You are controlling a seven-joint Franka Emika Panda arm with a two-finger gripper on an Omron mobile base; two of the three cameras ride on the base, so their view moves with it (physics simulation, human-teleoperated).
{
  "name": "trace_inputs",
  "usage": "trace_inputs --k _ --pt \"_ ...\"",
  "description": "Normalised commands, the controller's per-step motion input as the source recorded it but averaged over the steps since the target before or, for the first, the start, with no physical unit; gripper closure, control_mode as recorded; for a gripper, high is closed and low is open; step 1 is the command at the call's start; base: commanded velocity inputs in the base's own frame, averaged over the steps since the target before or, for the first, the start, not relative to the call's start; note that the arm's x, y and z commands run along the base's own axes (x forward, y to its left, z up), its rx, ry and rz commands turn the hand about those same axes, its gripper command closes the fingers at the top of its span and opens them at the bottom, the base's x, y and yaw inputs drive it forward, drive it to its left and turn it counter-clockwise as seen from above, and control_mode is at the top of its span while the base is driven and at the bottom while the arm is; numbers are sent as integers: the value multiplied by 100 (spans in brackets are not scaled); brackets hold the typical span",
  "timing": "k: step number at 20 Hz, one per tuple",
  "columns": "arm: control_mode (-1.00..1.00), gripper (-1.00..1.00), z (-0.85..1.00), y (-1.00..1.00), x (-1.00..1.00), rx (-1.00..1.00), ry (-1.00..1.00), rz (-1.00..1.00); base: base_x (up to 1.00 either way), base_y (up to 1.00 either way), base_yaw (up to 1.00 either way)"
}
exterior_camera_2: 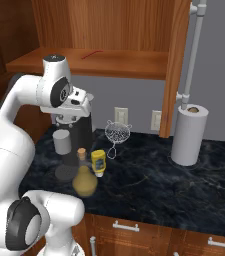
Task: Pick the mustard and oil and vinegar bottle from the counter and place them in the cabinet.
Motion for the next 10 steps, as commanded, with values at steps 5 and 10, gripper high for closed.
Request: trace_inputs --k 5,10 --pt "-100 -100 -2 0 -10 0 0 0 0 0 0" --pt "-100 -100 -5 0 -28 0 0 0 0 0 0"
